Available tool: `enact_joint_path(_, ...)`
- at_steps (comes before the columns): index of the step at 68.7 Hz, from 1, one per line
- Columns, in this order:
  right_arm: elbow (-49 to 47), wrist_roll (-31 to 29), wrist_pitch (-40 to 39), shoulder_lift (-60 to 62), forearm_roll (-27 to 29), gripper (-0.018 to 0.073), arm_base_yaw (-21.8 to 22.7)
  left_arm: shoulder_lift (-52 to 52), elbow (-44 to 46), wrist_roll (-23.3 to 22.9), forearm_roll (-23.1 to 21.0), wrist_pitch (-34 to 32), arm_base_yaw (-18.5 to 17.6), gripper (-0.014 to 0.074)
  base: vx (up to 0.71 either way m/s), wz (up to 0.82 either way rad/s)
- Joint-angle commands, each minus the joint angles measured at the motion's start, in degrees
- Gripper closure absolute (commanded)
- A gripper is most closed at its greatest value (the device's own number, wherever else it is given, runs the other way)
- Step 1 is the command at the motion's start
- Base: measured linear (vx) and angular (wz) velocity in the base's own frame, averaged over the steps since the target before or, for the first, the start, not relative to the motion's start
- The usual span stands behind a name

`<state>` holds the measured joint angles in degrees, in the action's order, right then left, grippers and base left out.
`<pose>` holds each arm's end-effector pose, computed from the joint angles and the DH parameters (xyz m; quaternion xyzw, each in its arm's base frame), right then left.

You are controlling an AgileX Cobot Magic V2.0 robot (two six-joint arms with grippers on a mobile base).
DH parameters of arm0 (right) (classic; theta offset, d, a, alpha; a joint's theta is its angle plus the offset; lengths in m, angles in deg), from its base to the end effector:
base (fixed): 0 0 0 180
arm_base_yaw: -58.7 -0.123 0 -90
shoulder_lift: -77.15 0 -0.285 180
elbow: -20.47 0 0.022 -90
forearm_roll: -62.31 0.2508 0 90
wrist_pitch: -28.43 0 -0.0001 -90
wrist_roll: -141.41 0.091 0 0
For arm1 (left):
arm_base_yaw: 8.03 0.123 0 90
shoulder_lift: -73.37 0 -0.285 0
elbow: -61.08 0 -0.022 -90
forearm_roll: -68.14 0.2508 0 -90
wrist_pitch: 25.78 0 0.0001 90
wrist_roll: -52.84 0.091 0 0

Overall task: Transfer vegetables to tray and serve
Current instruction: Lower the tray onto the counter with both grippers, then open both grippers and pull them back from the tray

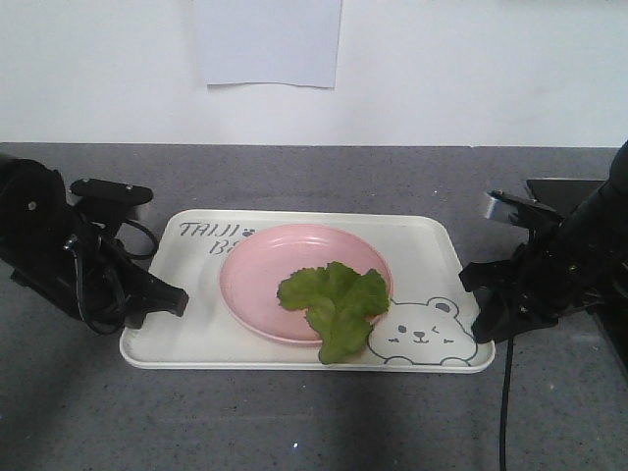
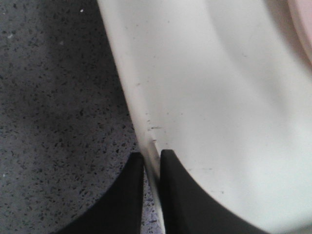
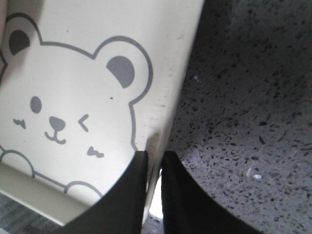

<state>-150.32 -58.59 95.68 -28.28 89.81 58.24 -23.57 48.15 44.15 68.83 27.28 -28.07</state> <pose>0.3135 0.0413 0.2308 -0.0785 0.9727 0.2172 0.0211 0.2863 -0.1035 0.2543 0.1006 0.9838 -0.0317 0.1451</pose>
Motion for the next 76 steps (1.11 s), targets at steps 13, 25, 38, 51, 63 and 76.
enact_joint_path(13,-1.4,-2.1,5.8,2.0,0.5,0.0352,-0.2,2.1,1.7,1.4,1.4,-1.8,-0.3,0.0391,0.00,0.00)
enact_joint_path(25,-1.4,-2.4,5.6,2.0,0.2,0.0252,-0.2,2.1,1.7,1.4,1.4,-1.3,-0.3,0.0247,0.00,0.00)
enact_joint_path(38,-1.6,-3.2,5.8,2.5,-0.2,0.0238,-0.2,2.7,1.7,1.5,3.2,-1.2,-0.3,0.0216,0.00,0.00)
enact_joint_path(51,-1.6,-3.2,5.4,8.0,-1.5,0.0256,-0.2,6.6,1.8,1.7,3.5,-0.1,-0.3,0.0216,0.00,0.00)
enact_joint_path(63,-1.6,-2.1,4.5,15.7,-4.3,0.0293,-0.2,12.9,1.7,5.4,1.7,2.5,-0.3,0.0216,0.00,0.00)
enact_joint_path(76,-1.4,-0.3,3.9,25.2,-6.0,0.0306,-0.2,18.4,1.6,16.4,-7.9,4.0,-0.3,0.0216,0.00,0.00)
